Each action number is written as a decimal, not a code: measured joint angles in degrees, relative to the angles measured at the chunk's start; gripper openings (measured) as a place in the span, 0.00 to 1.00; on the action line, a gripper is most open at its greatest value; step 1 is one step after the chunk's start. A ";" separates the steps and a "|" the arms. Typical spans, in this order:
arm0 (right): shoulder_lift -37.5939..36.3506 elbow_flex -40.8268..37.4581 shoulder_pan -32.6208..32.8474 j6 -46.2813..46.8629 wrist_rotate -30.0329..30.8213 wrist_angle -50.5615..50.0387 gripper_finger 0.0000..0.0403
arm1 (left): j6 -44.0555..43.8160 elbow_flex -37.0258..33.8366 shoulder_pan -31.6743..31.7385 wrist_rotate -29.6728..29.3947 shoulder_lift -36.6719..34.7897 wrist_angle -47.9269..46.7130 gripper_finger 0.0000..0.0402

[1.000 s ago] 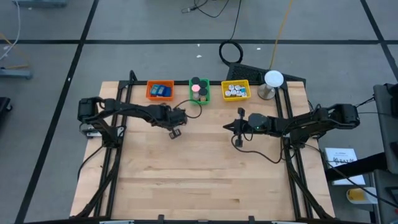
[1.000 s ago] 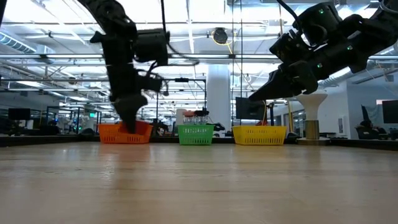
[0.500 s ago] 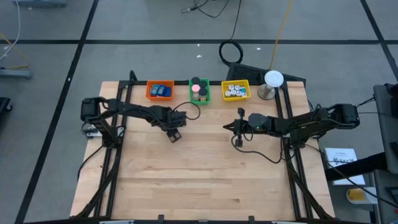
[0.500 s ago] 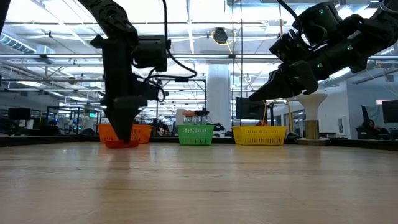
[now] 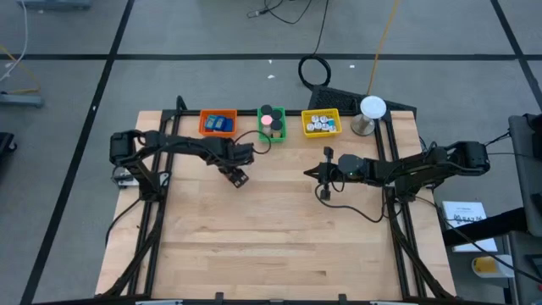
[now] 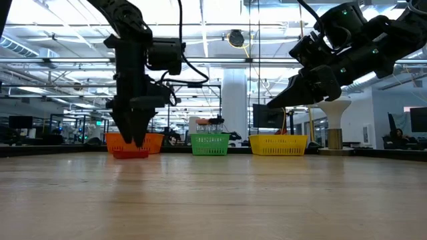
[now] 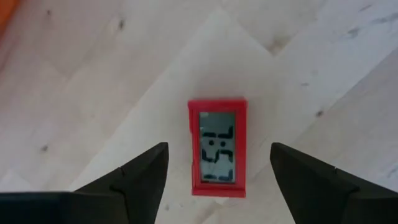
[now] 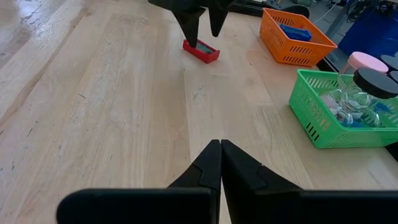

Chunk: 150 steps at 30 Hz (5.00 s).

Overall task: Pick & Place Office items
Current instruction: Put the red digital clock into the orange bin, then return to Home Position

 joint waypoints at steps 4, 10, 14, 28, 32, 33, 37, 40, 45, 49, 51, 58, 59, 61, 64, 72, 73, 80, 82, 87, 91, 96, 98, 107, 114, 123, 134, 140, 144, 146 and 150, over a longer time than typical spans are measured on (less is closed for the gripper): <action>0.00 0.00 0.00 0.00 0.00 0.00 0.00 | 1.96 -0.02 1.75 3.04 0.52 2.50 0.68; 0.00 0.00 0.00 0.00 -0.02 -0.16 0.00 | 2.16 -0.68 3.12 2.94 0.90 2.76 0.68; 0.00 0.00 0.00 -0.02 -0.02 -0.20 0.00 | 0.88 -2.95 3.10 4.77 0.87 3.78 0.66; 0.01 0.00 0.00 -0.44 -0.02 -0.09 0.00 | -0.51 -4.72 3.78 5.17 0.41 6.46 0.33; 0.00 0.00 0.00 -0.44 0.00 -0.04 0.00 | -0.60 -1.75 6.49 5.17 -2.37 3.50 0.33; 0.01 0.00 0.00 -0.44 0.00 -0.07 0.00 | -0.63 -0.43 7.74 5.13 -3.45 2.57 0.33; 0.01 0.00 0.00 -0.42 -0.02 -0.11 0.00 | -1.64 5.24 14.98 4.70 -6.27 -3.33 0.33; 0.01 0.00 0.00 -0.42 -0.02 0.01 0.00 | -1.71 9.98 21.64 4.63 -6.27 -6.24 0.33; 0.01 0.00 0.04 -0.42 -0.04 0.06 0.00 | 0.43 14.20 29.16 5.82 -2.36 -1.30 0.33; 0.02 0.00 0.07 -0.41 -0.04 0.16 0.00 | 1.52 16.01 31.33 9.02 2.83 1.99 0.33; 0.02 0.02 0.07 -0.19 -0.04 0.24 0.00 | 1.53 16.85 31.56 8.93 5.28 2.03 0.33; 0.02 0.02 0.09 0.01 -0.10 0.46 0.00 | -0.31 17.19 33.29 6.93 8.24 2.63 0.33; 0.02 0.02 0.09 0.01 -0.18 0.46 0.00 | -0.55 17.21 33.38 5.99 8.24 2.60 0.33; 0.02 0.02 0.09 0.00 -0.27 0.47 0.00 | -1.58 17.22 33.63 4.40 8.24 2.72 0.33; 0.02 0.02 0.09 0.00 -0.31 0.47 0.00 | -2.89 17.22 33.98 4.29 8.24 3.41 0.33; 0.02 0.02 0.09 0.02 -3.00 1.48 0.00 | -5.73 17.25 33.68 4.42 10.73 5.13 0.33; 0.02 0.02 0.10 0.02 -3.32 1.71 0.00 | -5.73 17.25 33.72 4.19 10.73 5.51 0.33; 0.02 0.02 0.11 0.02 -4.35 1.95 0.00 | -5.79 17.25 33.58 3.76 10.60 5.46 0.55; 0.02 0.03 0.11 0.02 -4.35 1.97 0.00 | -5.80 17.25 33.37 2.97 10.60 5.28 0.61; 0.02 0.04 0.11 0.02 -4.34 1.97 0.00 | -3.05 17.25 33.22 1.42 9.31 4.13 0.60; 0.02 0.04 0.11 0.02 -4.33 1.97 0.00 | 1.52 17.21 31.13 -2.66 5.53 4.23 0.48; 0.02 0.04 0.11 0.02 -4.33 1.98 0.00 | 8.32 11.18 24.51 -4.20 -2.77 15.08 0.24; 0.02 0.03 -0.10 -0.05 -4.31 2.25 0.00 | 11.04 6.02 21.28 -2.75 -6.91 23.73 0.15; -1.47 0.04 -4.15 2.00 -4.55 3.63 0.00 | 24.51 -19.03 7.08 10.07 -21.42 66.61 0.06; -12.23 0.02 -8.86 2.47 -7.74 -8.43 0.00 | 26.87 -30.23 3.70 12.65 -28.09 79.66 0.01; -34.03 -9.36 -13.78 5.70 -8.86 -14.93 0.00 | 28.61 -41.55 4.45 15.26 -42.02 81.53 0.01; -62.00 -17.97 -16.17 10.82 -8.57 -24.69 0.00 | 27.61 -54.86 6.16 14.93 -61.10 84.92 0.01; -72.28 -17.70 -16.15 10.56 -7.47 -31.63 0.00 | 27.53 -57.67 7.57 15.08 -71.97 79.32 0.01; -71.71 -17.57 -16.15 10.84 -5.49 -33.41 0.00 | 28.09 -57.77 7.58 14.47 -77.41 72.52 0.02; -72.32 -17.57 -16.05 11.48 -5.51 -33.54 0.00 | 28.11 -57.79 7.57 14.16 -80.25 68.30 0.02; -72.28 -17.57 -15.91 12.09 -4.15 -33.86 0.00 | 28.10 -57.79 7.47 13.34 -85.63 63.13 0.01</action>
